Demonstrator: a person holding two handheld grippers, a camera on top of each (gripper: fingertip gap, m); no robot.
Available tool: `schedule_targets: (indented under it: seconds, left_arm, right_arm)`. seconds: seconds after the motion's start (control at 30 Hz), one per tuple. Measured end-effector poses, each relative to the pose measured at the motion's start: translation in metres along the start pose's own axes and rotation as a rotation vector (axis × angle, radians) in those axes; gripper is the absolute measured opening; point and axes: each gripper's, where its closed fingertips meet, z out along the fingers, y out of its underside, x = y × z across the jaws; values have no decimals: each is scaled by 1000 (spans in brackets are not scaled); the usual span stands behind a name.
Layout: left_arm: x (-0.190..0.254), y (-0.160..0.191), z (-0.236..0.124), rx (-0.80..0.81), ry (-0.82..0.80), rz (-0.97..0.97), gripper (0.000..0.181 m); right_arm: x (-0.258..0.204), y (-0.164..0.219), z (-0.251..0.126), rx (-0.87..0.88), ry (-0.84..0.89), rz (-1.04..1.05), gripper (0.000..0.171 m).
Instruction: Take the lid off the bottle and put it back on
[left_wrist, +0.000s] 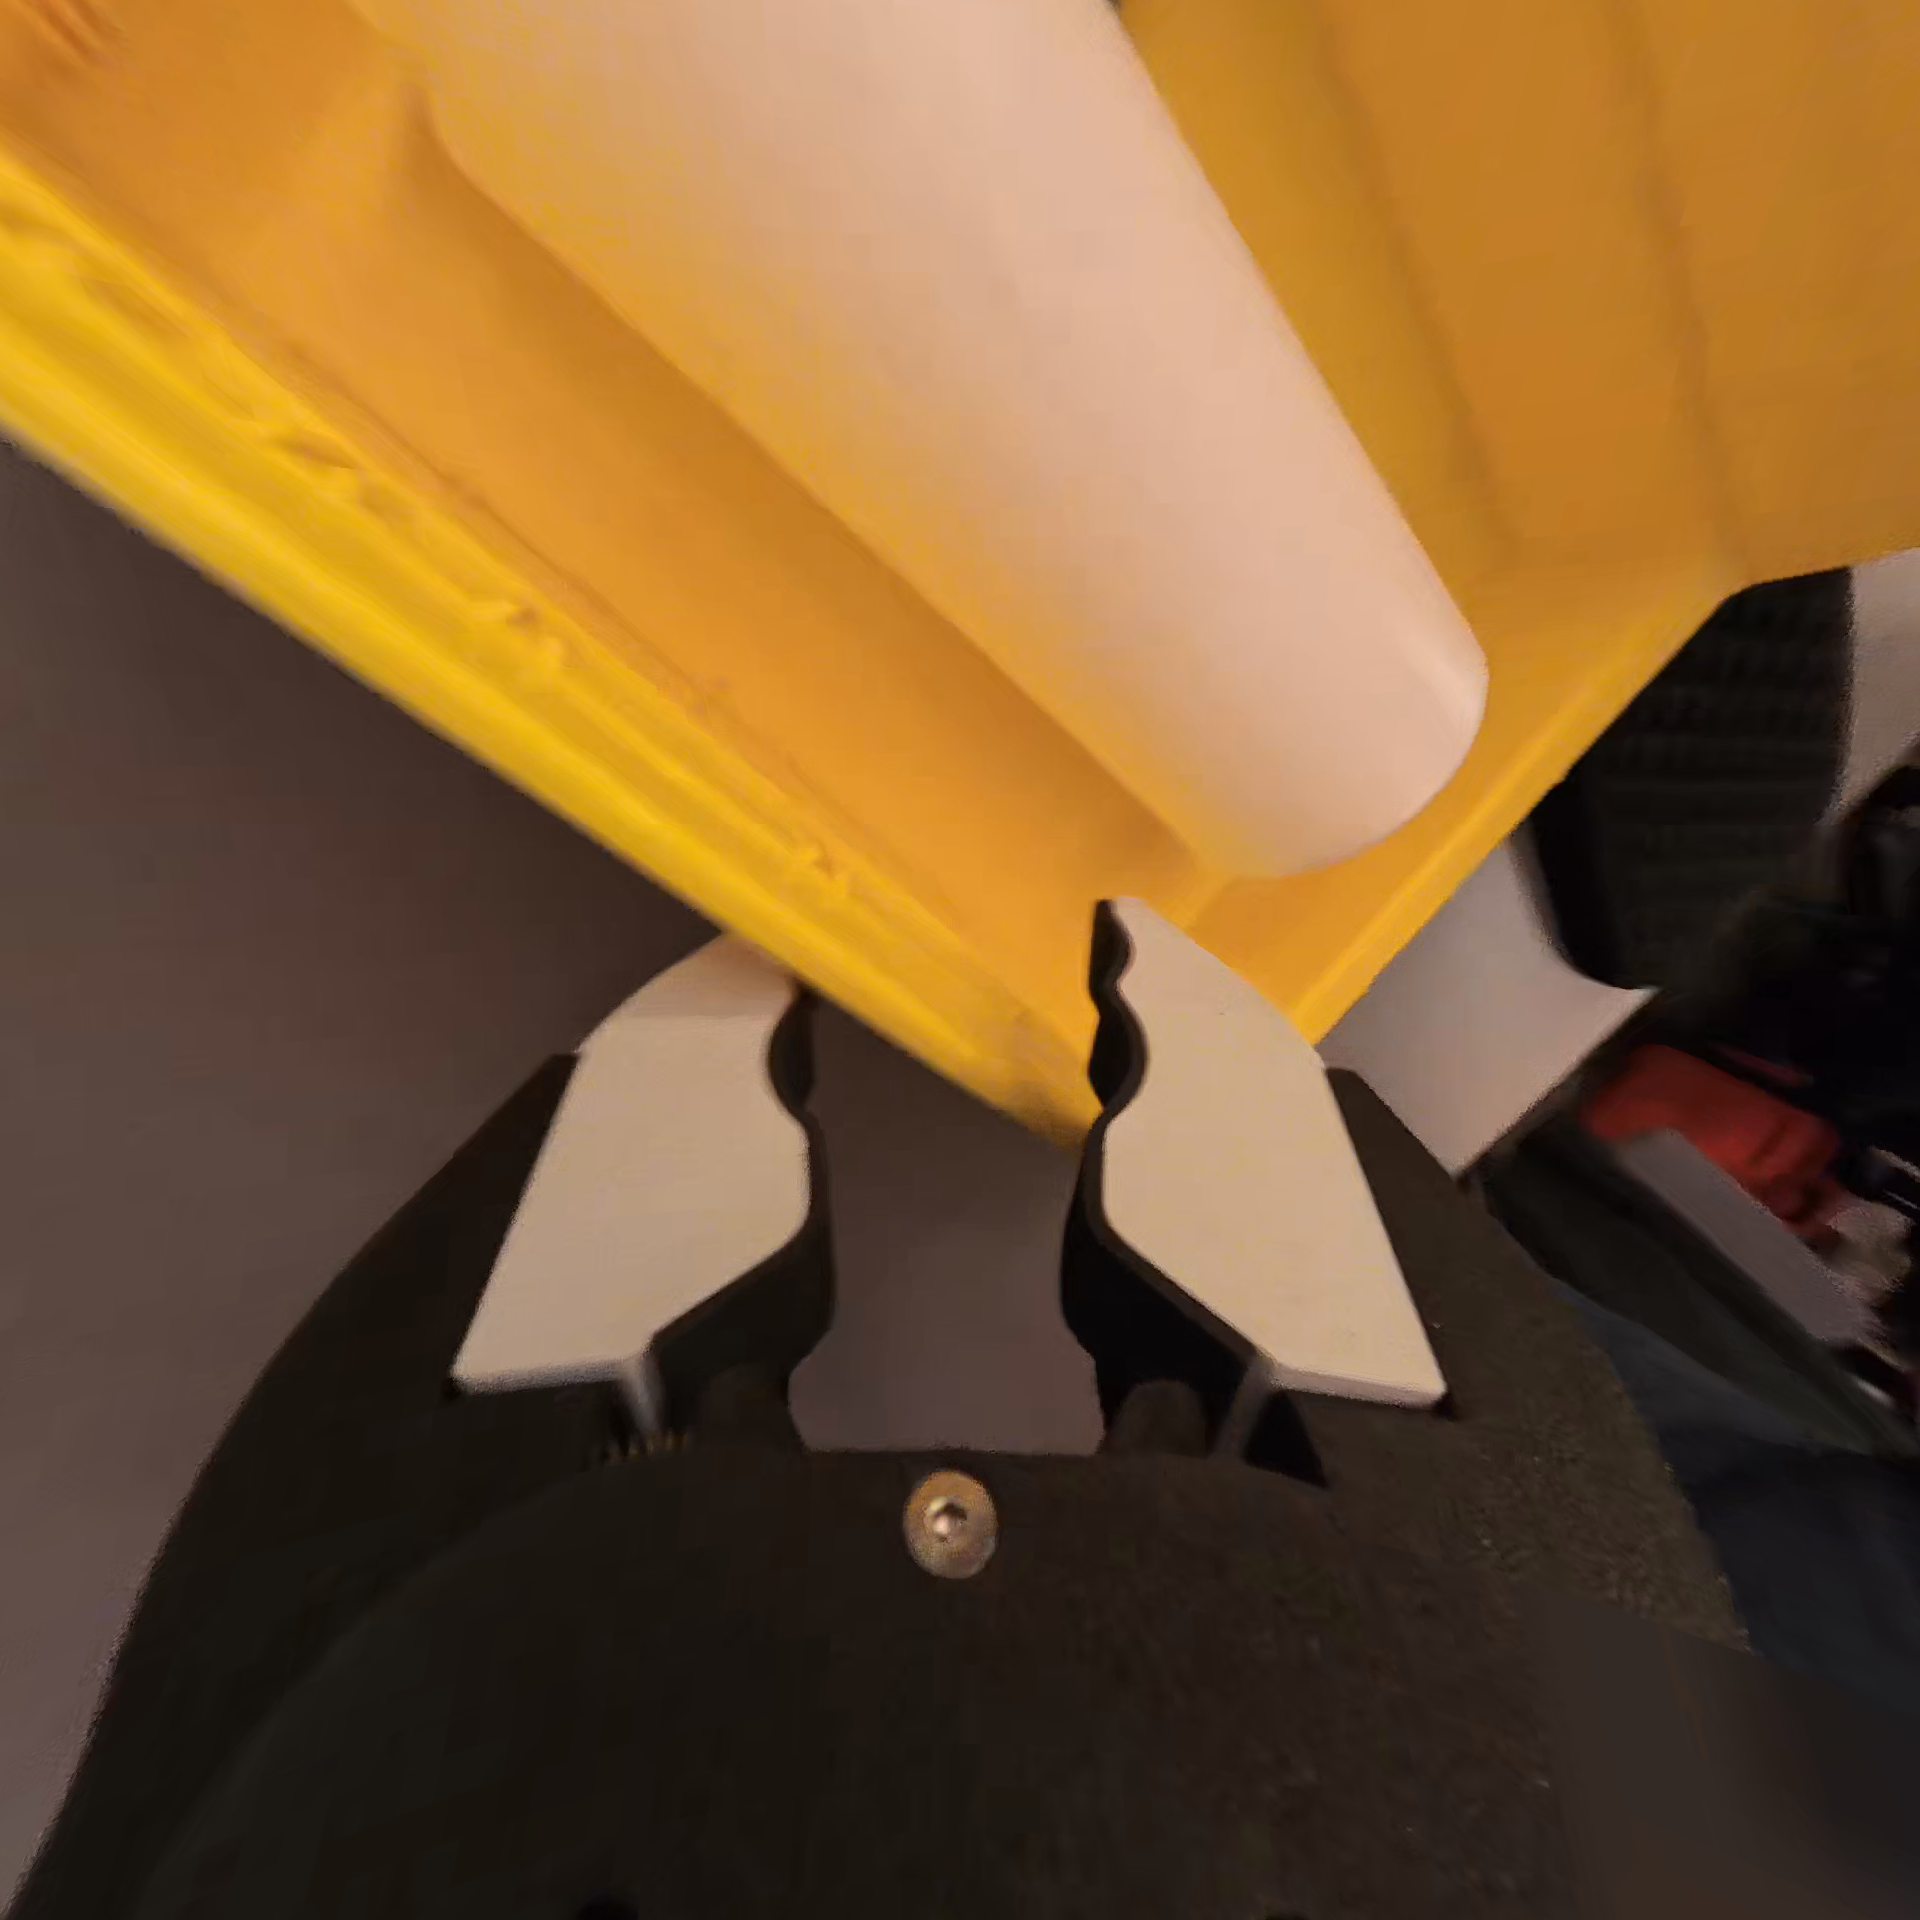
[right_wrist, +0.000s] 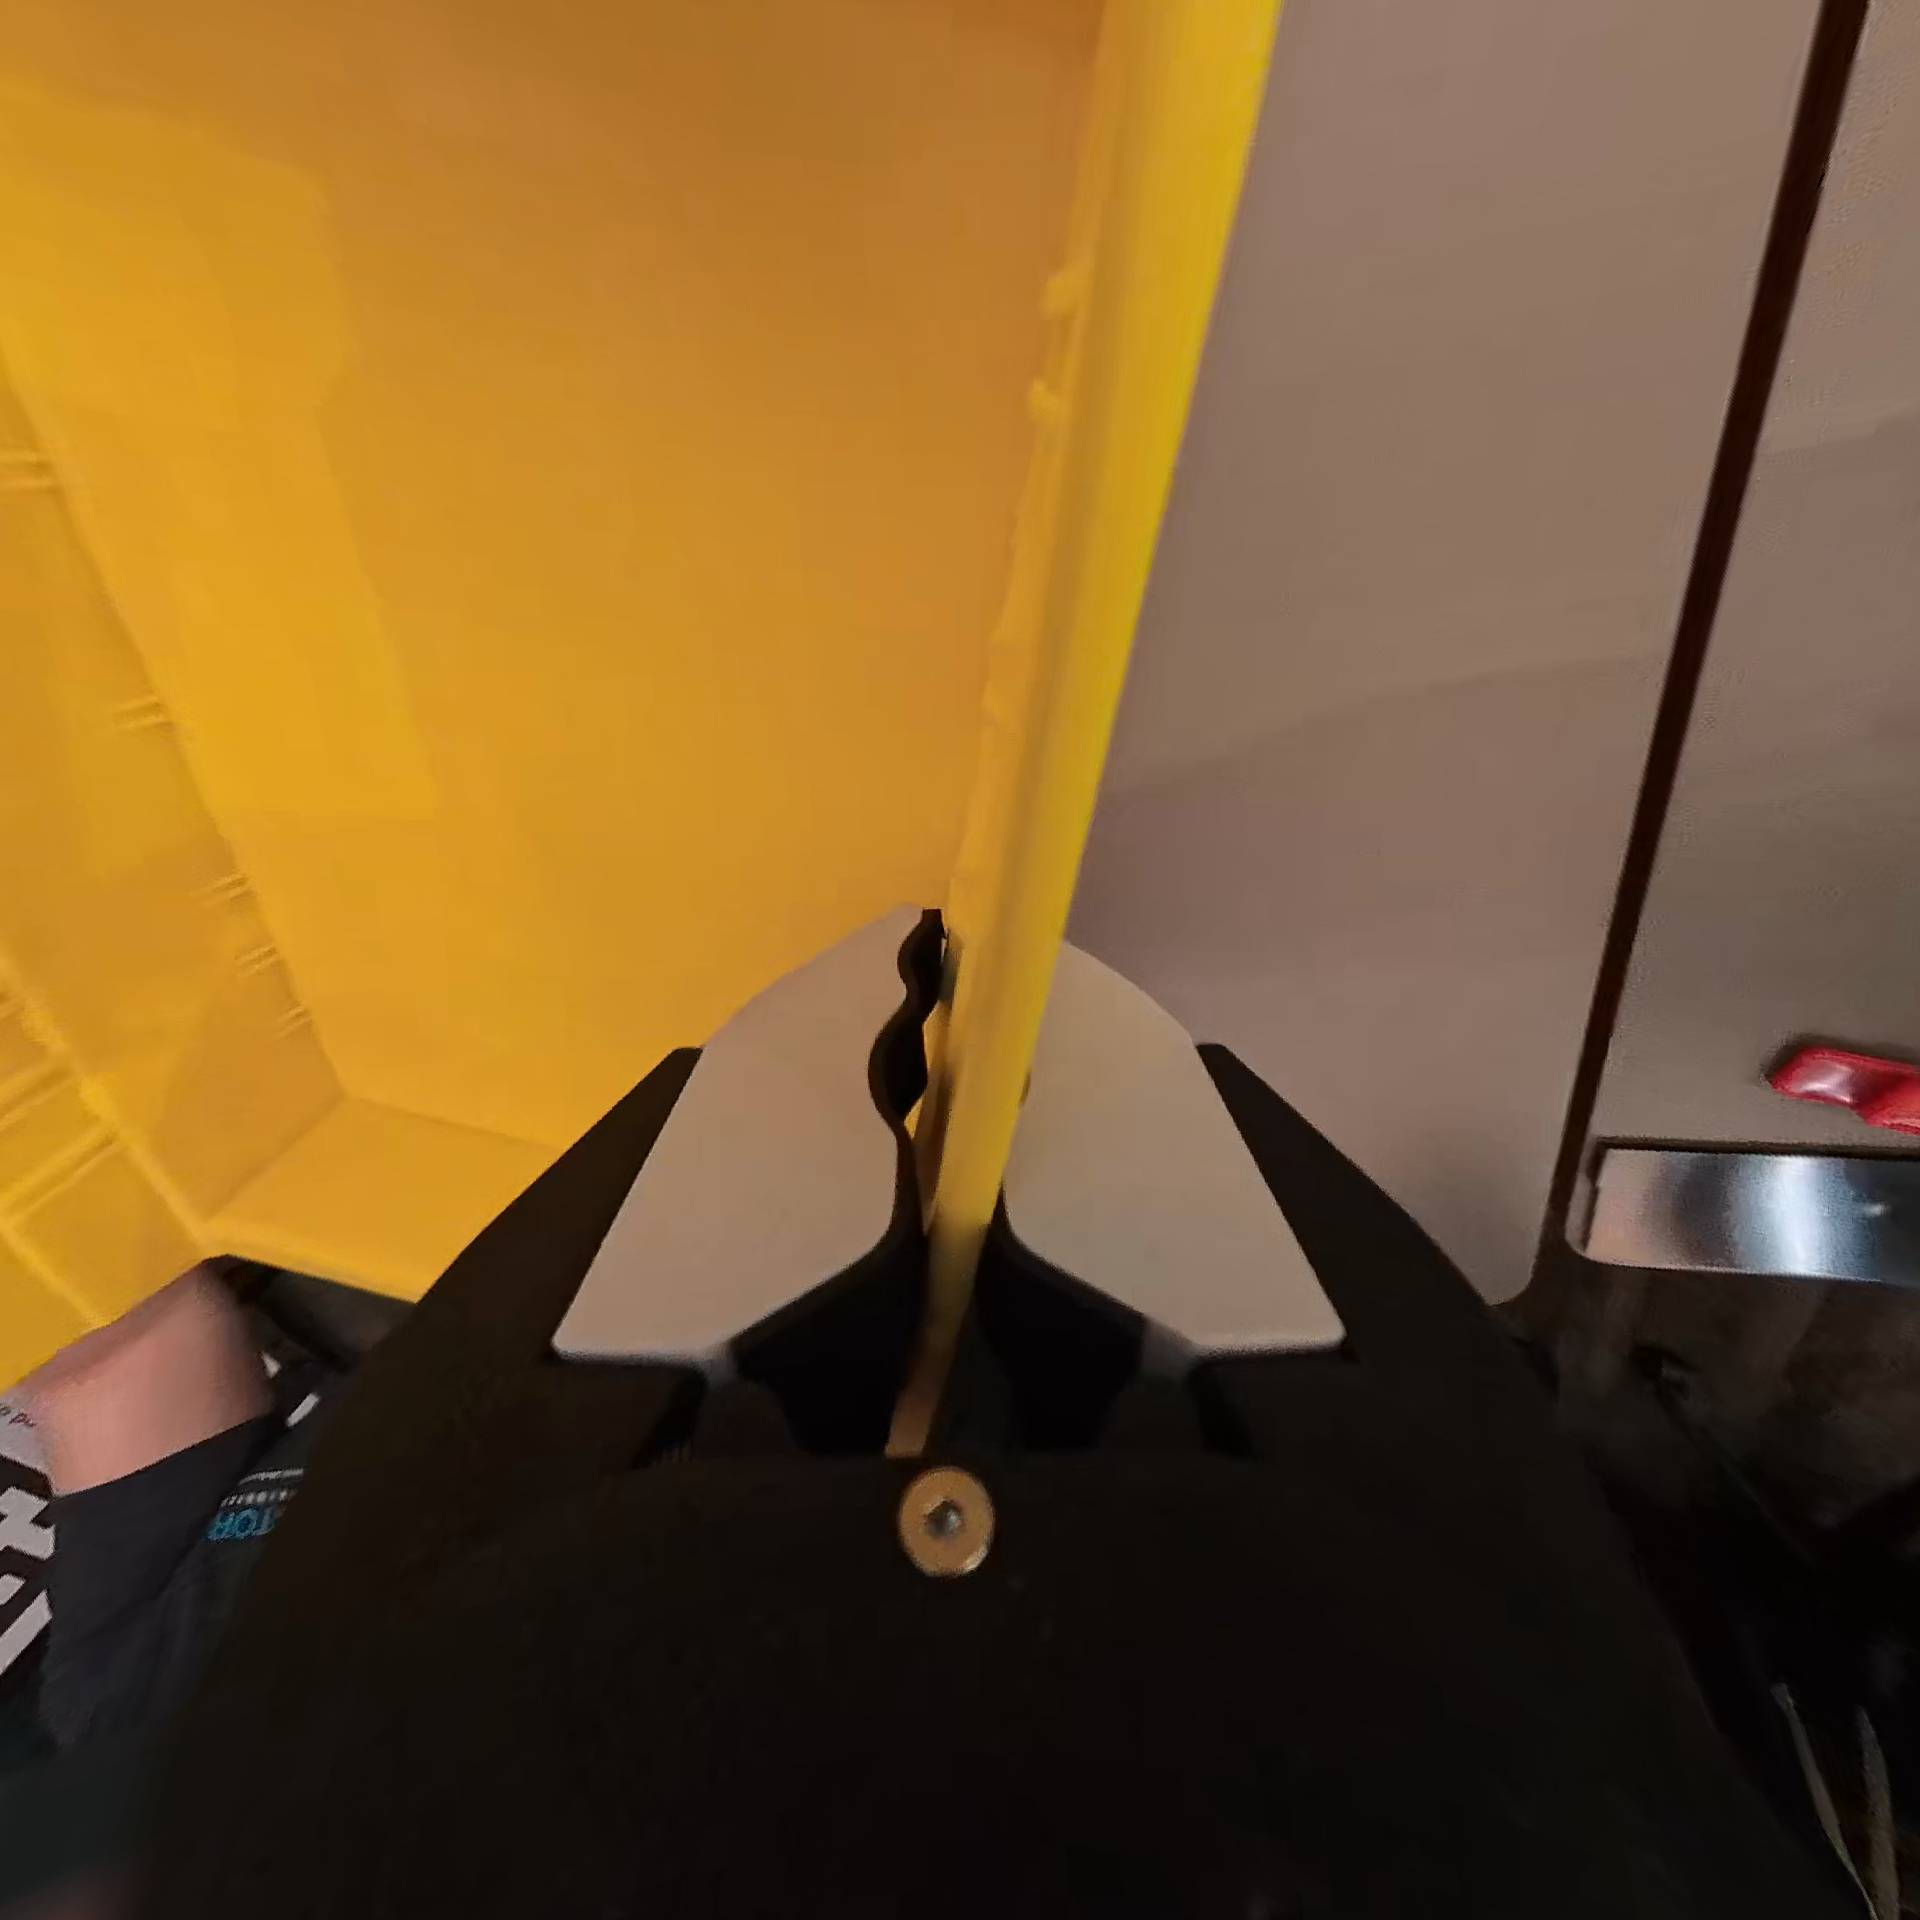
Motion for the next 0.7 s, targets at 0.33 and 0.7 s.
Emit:
schedule_targets:
  seconds: [0.33,0.7]
  left_arm:
    - [-9,5,-5,-201,177,-224,20]
    - [-95,38,-44,-156,57,-334,14]
  right_arm:
    - [32,6,28,-44,80,-45,5]
    - [-12,-7,73,-69,29,-145,4]
